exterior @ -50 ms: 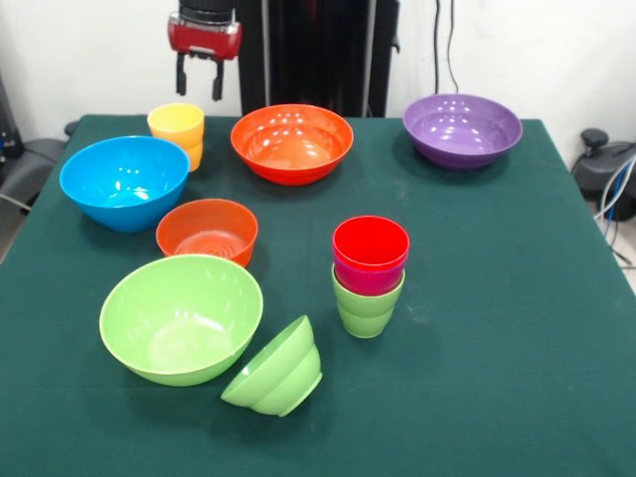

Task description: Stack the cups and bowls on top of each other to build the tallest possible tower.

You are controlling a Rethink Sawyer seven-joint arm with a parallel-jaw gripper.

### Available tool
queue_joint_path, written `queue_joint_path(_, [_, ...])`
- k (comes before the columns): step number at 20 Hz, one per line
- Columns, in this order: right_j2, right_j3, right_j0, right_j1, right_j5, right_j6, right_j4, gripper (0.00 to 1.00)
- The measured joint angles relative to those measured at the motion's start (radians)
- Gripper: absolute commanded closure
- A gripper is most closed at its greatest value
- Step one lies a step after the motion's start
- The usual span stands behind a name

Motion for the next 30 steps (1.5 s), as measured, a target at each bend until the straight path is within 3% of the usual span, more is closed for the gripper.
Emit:
queue_joint_path(11, [-0.045,-0.045,0.004,0.085,-0.039,0.000,0.018,0.00])
queue_joint_path(30, [-0.099,-0.080,0.030,0.216,-0.174,0.000,0.134,0.00])
